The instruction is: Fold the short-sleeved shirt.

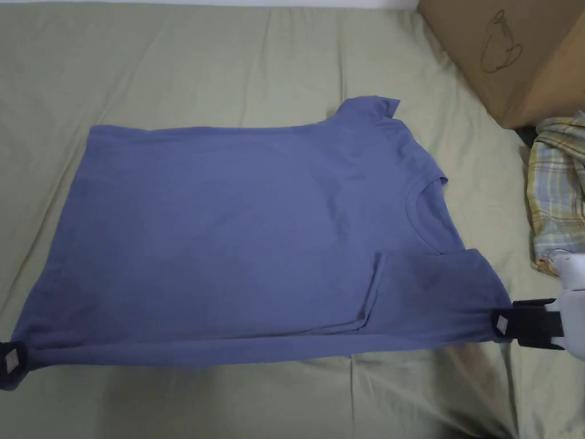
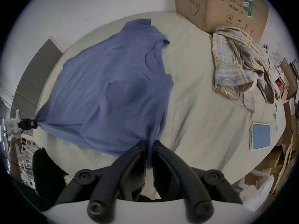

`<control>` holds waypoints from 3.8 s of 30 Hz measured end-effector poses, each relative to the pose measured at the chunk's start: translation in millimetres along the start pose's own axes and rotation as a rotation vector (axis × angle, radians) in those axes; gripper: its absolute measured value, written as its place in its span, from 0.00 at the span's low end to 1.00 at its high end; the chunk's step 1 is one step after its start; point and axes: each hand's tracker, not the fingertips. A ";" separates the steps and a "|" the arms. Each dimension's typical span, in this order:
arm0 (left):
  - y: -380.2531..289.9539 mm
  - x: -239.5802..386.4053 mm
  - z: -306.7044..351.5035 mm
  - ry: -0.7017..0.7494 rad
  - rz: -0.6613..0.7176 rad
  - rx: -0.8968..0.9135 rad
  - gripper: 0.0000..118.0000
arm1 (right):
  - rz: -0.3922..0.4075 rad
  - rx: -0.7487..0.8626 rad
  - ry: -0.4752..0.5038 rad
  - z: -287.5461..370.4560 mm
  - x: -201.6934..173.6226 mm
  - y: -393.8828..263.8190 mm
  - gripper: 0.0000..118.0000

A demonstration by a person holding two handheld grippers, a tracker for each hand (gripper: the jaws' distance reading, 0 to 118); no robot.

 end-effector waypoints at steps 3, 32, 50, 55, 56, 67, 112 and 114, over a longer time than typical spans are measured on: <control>30.4 -3.9 7.4 -0.029 0.034 0.054 0.01 | -0.008 0.029 0.027 12.5 -3.3 35.6 0.07; 113.1 3.4 -64.9 0.143 -0.108 0.158 0.96 | -0.104 0.160 0.006 -53.4 -37.2 150.4 0.70; 98.2 -13.7 -91.3 0.056 0.156 0.065 1.00 | 0.068 0.150 0.007 -25.8 -57.3 84.1 0.00; 112.4 -12.5 -151.3 0.260 0.060 -0.069 0.95 | 0.060 0.127 0.009 -35.8 -50.0 84.8 0.00; 110.8 -9.9 -159.8 0.254 0.043 -0.102 0.92 | 0.060 0.124 0.004 -38.2 -47.9 84.4 0.00; 103.3 -6.4 -78.4 0.079 0.012 0.084 0.03 | -0.007 0.152 0.041 -44.5 0.7 138.2 0.45; 23.0 5.1 13.9 0.052 -0.009 0.192 0.98 | 0.057 0.184 -0.157 6.9 -44.1 63.0 0.78; 34.6 17.7 21.8 0.047 -0.053 0.239 0.92 | 0.067 0.209 -0.099 11.5 -57.9 78.0 0.77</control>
